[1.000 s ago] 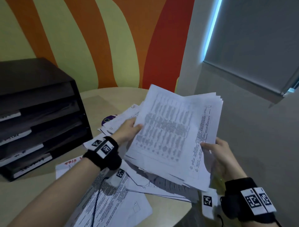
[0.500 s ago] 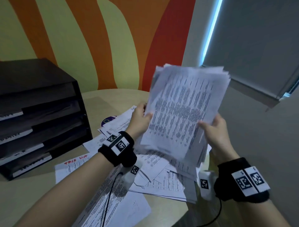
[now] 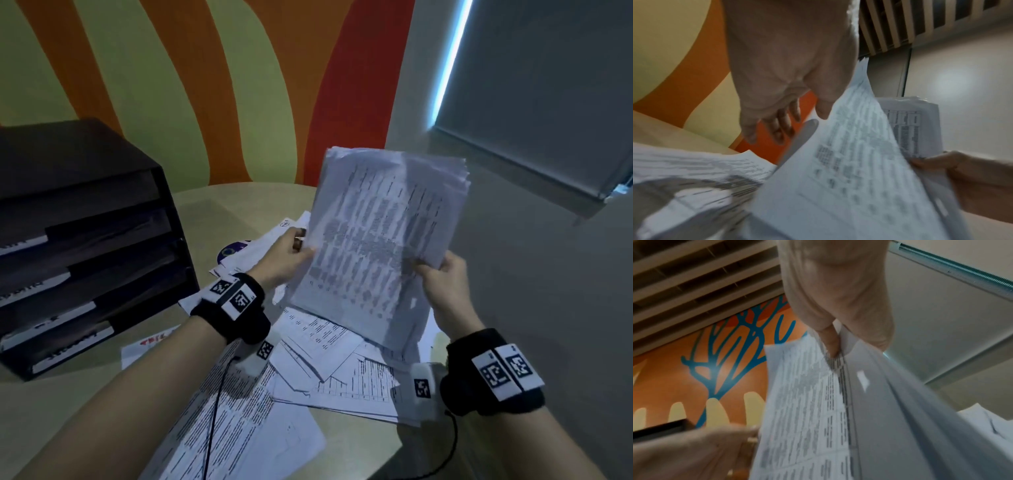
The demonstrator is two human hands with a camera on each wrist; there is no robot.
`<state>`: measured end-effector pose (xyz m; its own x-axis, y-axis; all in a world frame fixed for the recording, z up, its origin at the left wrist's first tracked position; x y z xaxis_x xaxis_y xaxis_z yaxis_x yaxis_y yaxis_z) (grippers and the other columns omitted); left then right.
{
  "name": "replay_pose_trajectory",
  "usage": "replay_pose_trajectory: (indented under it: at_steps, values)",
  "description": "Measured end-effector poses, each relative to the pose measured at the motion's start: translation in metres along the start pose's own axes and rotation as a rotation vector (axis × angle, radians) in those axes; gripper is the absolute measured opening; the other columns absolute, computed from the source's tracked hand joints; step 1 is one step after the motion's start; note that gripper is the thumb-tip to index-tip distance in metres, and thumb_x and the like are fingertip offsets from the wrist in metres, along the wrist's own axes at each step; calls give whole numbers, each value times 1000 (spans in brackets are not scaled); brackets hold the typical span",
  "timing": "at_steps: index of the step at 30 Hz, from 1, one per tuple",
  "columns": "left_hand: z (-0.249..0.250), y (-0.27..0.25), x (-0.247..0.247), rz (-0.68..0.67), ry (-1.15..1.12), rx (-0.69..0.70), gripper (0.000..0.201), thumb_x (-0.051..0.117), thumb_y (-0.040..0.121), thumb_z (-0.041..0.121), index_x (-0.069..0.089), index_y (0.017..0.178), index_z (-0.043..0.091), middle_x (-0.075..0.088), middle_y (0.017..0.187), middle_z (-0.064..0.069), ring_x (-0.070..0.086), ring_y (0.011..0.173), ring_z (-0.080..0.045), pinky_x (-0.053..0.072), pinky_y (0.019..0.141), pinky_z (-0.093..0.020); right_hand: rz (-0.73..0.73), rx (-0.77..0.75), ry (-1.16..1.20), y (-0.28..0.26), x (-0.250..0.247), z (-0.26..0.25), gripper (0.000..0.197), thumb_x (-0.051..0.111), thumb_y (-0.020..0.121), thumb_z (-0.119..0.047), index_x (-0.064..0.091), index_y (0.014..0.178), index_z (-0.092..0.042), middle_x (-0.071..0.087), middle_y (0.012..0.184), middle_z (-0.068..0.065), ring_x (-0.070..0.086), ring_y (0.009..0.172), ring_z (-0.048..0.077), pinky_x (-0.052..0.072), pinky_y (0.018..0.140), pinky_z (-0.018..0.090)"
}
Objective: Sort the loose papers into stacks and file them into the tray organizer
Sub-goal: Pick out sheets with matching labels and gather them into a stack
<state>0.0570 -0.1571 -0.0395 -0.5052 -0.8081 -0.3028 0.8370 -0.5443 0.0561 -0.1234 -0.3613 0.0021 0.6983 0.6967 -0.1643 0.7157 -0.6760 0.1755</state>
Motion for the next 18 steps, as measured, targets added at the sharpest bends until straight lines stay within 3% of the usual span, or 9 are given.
replay_pose_trajectory:
  at_steps: [2, 3, 6, 8, 10, 12, 14, 17, 18]
  values:
    - [-19, 6, -17, 80, 78, -81, 46, 57, 97, 30, 42, 136, 9, 57, 103, 0, 58, 101, -20, 49, 83, -37, 76, 20, 20, 2, -19, 5, 17, 57, 87, 9, 64, 92, -5, 65, 81, -4, 61, 74, 11, 51, 63, 23]
    - [-27, 8, -27, 123, 122, -119, 50, 59, 96, 32, 41, 136, 9, 56, 111, -4, 57, 109, -23, 47, 87, -37, 105, 45, 32, 2, -29, 10, 14, 58, 88, 7, 63, 92, -5, 64, 81, -1, 60, 72, 10, 49, 60, 23]
    - [-57, 17, -57, 207, 295, -229, 66, 68, 90, 33, 35, 138, 3, 50, 133, -14, 51, 121, -31, 44, 94, -37, 146, 196, 25, 5, -57, 42, 16, 56, 87, 10, 60, 96, -3, 62, 86, 7, 59, 73, 18, 46, 72, 32]
    - [-74, 22, -70, 212, 447, -302, 80, 75, 83, 36, 32, 140, -1, 54, 131, -17, 55, 116, -33, 49, 91, -39, 107, 314, -32, 7, -66, 71, 17, 56, 86, 13, 61, 97, 0, 64, 92, 14, 59, 73, 23, 45, 75, 37]
    - [-86, 23, -72, 168, 595, -373, 95, 78, 79, 38, 24, 144, -5, 58, 127, -21, 58, 113, -32, 50, 87, -36, 63, 413, -90, 5, -69, 95, 14, 58, 85, 14, 62, 96, 5, 66, 97, 25, 61, 82, 32, 47, 76, 43]
    - [-92, 24, -69, 103, 675, -425, 105, 79, 78, 40, 16, 147, -9, 56, 130, -22, 56, 119, -32, 47, 90, -36, 45, 460, -133, 4, -70, 110, 14, 60, 86, 12, 63, 96, 4, 65, 93, 24, 61, 86, 34, 47, 77, 44]
    - [-97, 29, -69, 61, 722, -447, 102, 81, 75, 42, 25, 144, -8, 58, 126, -21, 57, 116, -32, 48, 91, -37, 40, 468, -149, 3, -69, 118, 17, 60, 86, 10, 62, 100, 0, 63, 93, 17, 59, 84, 31, 45, 79, 41]
    - [-99, 34, -67, 30, 667, -429, 62, 83, 76, 31, 53, 121, 1, 68, 91, -16, 65, 81, -28, 54, 70, -36, 37, 476, -153, 1, -70, 122, 19, 60, 88, 9, 60, 103, -4, 62, 92, 13, 58, 86, 30, 47, 93, 48]
    - [-96, 35, -69, 46, 657, -404, 56, 80, 79, 25, 54, 123, 0, 67, 93, -16, 64, 82, -27, 52, 69, -34, 34, 482, -155, 0, -71, 124, 19, 59, 89, 8, 60, 102, -4, 62, 91, 13, 58, 88, 31, 45, 96, 51]
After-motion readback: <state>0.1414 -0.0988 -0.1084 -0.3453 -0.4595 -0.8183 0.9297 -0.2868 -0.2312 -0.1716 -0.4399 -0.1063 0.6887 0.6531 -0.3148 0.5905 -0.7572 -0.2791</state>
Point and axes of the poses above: each hand's wrist, its own y-axis towards the middle knuckle, its own x-axis out of the palm, z = x × y, the point moved 9 cm from there along y, towards the middle knuckle
